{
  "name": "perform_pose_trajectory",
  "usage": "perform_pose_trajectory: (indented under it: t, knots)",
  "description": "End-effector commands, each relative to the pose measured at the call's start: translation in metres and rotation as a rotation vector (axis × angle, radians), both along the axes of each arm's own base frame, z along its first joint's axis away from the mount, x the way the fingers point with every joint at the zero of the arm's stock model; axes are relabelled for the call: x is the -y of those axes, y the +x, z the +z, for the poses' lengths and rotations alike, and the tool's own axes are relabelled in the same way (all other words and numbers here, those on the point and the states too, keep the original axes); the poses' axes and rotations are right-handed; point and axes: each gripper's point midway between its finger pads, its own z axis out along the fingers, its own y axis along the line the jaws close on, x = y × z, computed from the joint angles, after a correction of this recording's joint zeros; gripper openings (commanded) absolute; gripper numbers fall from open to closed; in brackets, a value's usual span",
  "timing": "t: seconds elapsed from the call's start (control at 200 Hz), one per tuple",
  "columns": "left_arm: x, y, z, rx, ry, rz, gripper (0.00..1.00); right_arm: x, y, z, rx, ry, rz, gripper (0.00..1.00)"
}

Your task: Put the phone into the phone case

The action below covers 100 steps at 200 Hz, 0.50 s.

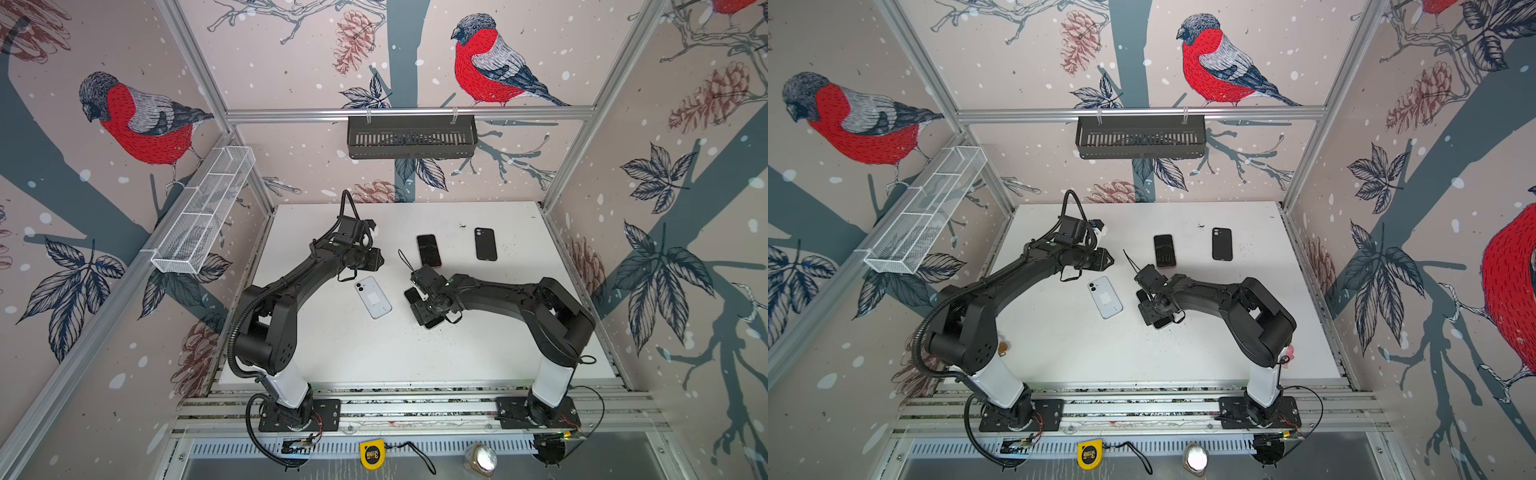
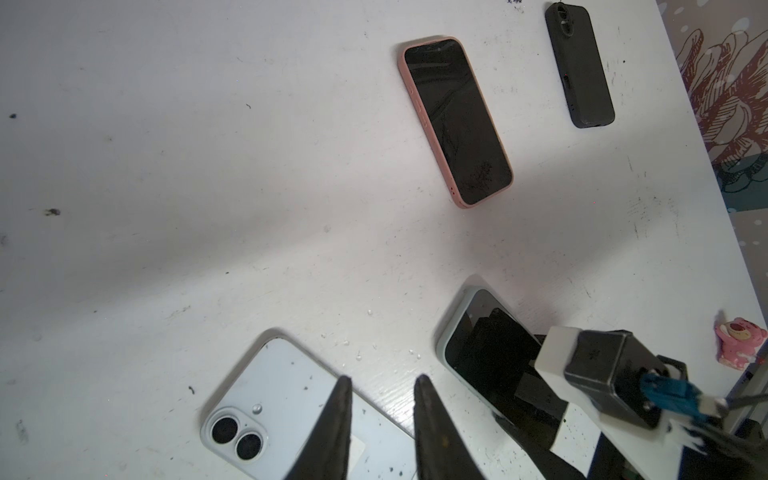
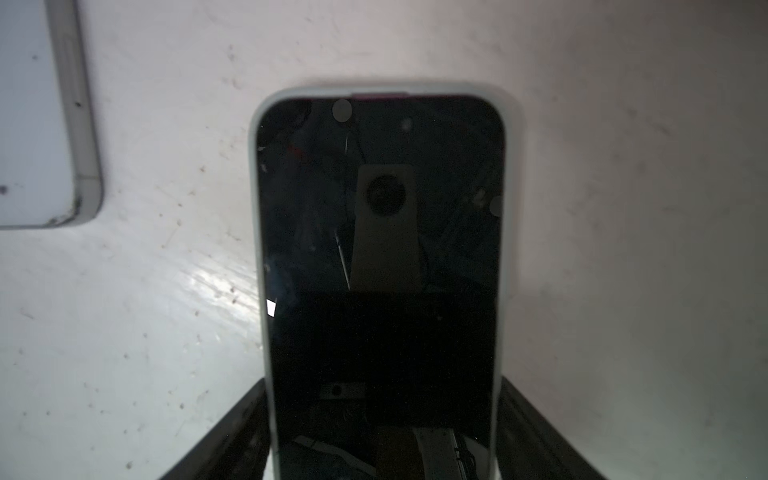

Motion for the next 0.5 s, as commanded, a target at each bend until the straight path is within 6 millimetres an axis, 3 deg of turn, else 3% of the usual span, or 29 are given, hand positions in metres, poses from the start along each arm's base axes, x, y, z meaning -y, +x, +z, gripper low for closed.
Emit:
perform_pose_trajectory:
  t: [0.0,0.12,0.21,0.28,0.385,0.495]
  knots:
    - [0.003,0.002,0.006,0.024,-0.012,-0.016,0.28,0.023,-0.015,-0.014,-0.038,-0.144,0.021,0.76]
    - [0.003,0.002,0.006,0.023,-0.012,-0.018,0.28,0.020,-0.018,-0.016,-0.049,-0.133,0.024,0.79]
    - [0.003,0.002,0.007,0.024,-0.012,-0.018,0.28,0.015,-0.021,-0.015,-0.064,-0.103,0.030,0.93]
    - [0.003,0.001,0.007,0.024,-0.012,-0.018,0.28,0.013,-0.023,-0.015,-0.070,-0.093,0.033,0.95]
    - [0.003,0.002,0.007,0.026,-0.013,-0.018,0.28,0.013,-0.023,-0.016,-0.079,-0.092,0.033,0.91]
    - [0.003,0.001,0.008,0.027,-0.015,-0.019,0.28,0.015,-0.023,-0.018,-0.079,-0.103,0.028,0.73]
